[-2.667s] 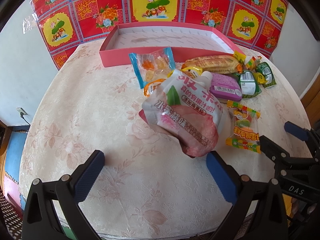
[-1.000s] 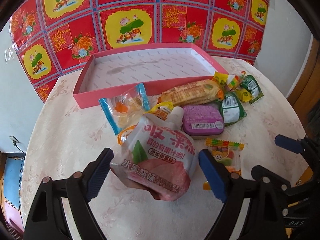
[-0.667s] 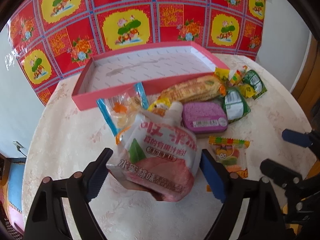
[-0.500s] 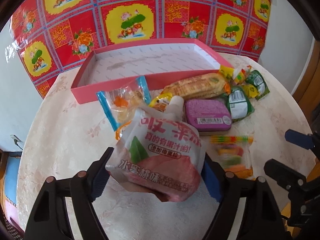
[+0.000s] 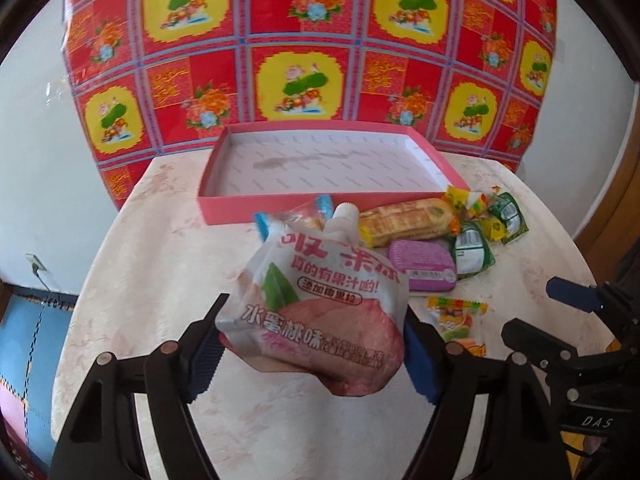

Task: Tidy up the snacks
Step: 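Lift the pink pouch with the left tool while the right tool grasps the striped candy pack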

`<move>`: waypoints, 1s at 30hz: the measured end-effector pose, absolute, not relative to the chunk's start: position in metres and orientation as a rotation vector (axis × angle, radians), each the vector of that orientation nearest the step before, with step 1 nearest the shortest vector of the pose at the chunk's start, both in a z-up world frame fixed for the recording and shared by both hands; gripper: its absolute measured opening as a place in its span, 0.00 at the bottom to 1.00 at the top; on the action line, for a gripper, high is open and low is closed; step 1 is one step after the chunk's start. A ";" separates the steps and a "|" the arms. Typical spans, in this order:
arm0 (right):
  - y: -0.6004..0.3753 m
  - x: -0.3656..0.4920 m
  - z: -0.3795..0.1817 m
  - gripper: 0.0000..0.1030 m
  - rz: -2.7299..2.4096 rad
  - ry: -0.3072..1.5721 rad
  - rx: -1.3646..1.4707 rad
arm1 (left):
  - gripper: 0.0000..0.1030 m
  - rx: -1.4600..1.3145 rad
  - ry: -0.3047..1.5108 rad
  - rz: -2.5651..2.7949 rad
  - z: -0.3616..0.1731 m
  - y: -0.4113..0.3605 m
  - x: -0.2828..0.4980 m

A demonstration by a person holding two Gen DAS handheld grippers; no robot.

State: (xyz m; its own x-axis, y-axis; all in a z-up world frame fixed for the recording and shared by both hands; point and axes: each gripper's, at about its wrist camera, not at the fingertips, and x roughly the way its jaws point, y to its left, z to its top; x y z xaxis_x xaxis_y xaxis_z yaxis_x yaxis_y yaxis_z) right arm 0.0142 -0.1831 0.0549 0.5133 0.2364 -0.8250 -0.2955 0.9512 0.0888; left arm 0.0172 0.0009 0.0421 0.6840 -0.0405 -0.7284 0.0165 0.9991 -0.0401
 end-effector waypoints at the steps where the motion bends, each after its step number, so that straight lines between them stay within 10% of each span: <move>1: -0.181 0.014 0.055 0.83 0.329 0.983 -0.067 | 0.78 -0.036 0.818 -0.025 0.042 0.004 0.016; 30: -0.139 0.023 0.027 0.60 0.438 1.066 -0.140 | 0.78 -0.061 0.846 0.007 0.039 0.026 0.011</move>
State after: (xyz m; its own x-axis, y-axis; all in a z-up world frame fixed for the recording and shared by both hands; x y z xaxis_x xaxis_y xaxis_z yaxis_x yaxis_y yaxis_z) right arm 0.0227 -0.1389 0.0275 0.4071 0.2792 -0.8697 -0.4123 0.9058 0.0978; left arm 0.0108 0.0256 0.0393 0.6629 -0.0179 -0.7485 -0.0310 0.9982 -0.0513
